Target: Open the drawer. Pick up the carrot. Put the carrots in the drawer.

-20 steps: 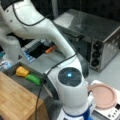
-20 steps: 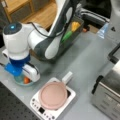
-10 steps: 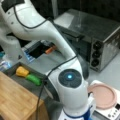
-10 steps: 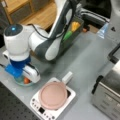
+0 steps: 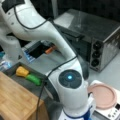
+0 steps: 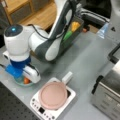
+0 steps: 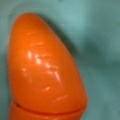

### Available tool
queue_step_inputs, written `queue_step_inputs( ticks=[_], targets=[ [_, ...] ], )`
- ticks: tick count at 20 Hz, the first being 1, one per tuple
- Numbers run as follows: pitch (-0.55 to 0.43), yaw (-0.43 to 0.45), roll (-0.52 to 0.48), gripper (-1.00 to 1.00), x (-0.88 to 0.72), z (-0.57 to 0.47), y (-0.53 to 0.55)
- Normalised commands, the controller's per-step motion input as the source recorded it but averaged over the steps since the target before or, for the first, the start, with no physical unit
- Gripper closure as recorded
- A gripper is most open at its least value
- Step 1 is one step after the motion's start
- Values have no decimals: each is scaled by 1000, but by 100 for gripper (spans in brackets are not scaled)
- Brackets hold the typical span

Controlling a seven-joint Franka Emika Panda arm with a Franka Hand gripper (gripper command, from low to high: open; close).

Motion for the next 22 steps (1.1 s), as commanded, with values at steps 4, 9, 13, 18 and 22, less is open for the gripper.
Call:
queue_step_inputs(
  ticks=[4,9,13,18,22],
  targets=[
    [-10,-43,149,-100,153,-32,-65],
    [-10,-43,149,-100,154,-29,-65],
    [-10,-43,149,-100,154,-28,-65],
    [-10,-43,149,-100,154,-27,-65],
    [-10,-43,149,-100,154,-27,-65]
  ],
)
